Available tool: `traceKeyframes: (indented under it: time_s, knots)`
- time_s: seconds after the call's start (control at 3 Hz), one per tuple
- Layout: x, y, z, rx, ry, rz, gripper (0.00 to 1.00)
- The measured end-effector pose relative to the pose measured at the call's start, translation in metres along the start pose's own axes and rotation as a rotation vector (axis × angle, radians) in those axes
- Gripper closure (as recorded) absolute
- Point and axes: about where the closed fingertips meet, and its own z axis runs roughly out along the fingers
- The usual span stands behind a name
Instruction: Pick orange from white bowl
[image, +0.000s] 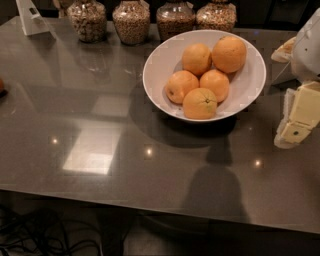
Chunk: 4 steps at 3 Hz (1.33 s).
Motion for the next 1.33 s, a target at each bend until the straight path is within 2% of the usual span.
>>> traceKeyframes:
  time_s: [0.33, 0.67, 1.0, 1.33]
  knots:
    - [0.0, 0.0, 0.0, 0.0, 0.0, 0.0, 0.0]
    - [-0.003, -0.006, 0.001, 0.033, -0.03, -0.021, 0.0]
    - [-0.007, -0.021, 0.007, 0.097, -0.106, -0.061, 0.0]
    - [-0.024, -0.058, 0.013, 0.211, -0.228, -0.124, 0.0]
